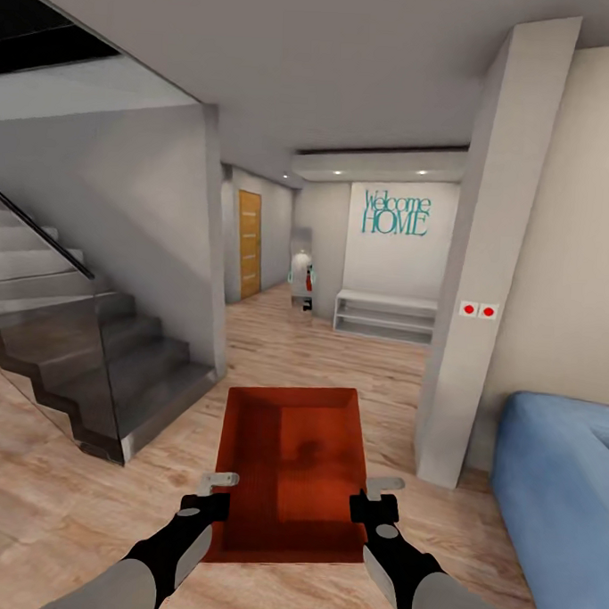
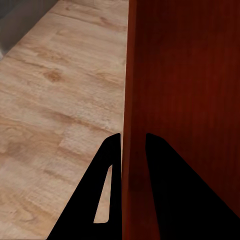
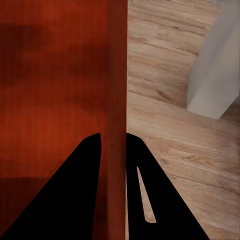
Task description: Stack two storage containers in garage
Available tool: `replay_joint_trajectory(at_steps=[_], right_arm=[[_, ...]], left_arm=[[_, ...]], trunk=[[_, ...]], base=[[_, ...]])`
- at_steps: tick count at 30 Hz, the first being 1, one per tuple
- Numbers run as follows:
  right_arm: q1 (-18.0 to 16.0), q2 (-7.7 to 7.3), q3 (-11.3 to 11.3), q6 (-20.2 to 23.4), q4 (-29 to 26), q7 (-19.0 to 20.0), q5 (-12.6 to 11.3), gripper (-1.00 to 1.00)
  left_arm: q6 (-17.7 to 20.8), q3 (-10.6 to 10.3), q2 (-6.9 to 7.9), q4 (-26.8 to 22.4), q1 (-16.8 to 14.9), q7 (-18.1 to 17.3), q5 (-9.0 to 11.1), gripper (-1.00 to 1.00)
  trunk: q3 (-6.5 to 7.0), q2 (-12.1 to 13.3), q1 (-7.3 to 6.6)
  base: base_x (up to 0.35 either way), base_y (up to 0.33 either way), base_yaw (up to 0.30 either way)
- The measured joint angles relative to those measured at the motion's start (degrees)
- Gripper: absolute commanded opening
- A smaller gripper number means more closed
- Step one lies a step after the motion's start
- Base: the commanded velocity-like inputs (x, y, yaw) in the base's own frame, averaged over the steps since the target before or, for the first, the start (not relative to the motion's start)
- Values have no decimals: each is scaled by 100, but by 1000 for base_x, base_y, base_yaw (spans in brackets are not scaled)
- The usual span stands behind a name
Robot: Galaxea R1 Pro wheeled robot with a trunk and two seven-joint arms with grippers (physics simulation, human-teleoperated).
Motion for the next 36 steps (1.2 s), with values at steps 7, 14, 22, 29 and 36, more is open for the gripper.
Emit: replay_joint_trajectory(at_steps=[7, 14, 22, 29, 36], right_arm=[[6, 2, 8, 2, 9, -4, -12, -100], [4, 0, 8, 6, 9, 0, -9, -100], [3, 0, 9, 7, 9, -2, -8, -100], [3, 0, 9, 2, 11, -1, -11, -100], [2, 0, 10, 2, 11, -1, -10, -100]], left_arm=[[0, 38, -4, 25, -1, -14, -33, -100], [0, 41, -7, 27, -1, -11, -33, -100], [0, 42, -7, 26, -1, -11, -34, -100], [0, 44, -7, 25, -2, -12, -39, -100], [0, 45, -7, 24, -2, -12, -40, -100]], trunk=[[0, 0, 0], [0, 0, 0], [0, 0, 0], [0, 0, 0], [0, 0, 0]], base=[[321, 0, 0], [321, 0, 0], [320, 0, 0], [321, 0, 0], [321, 0, 0]])
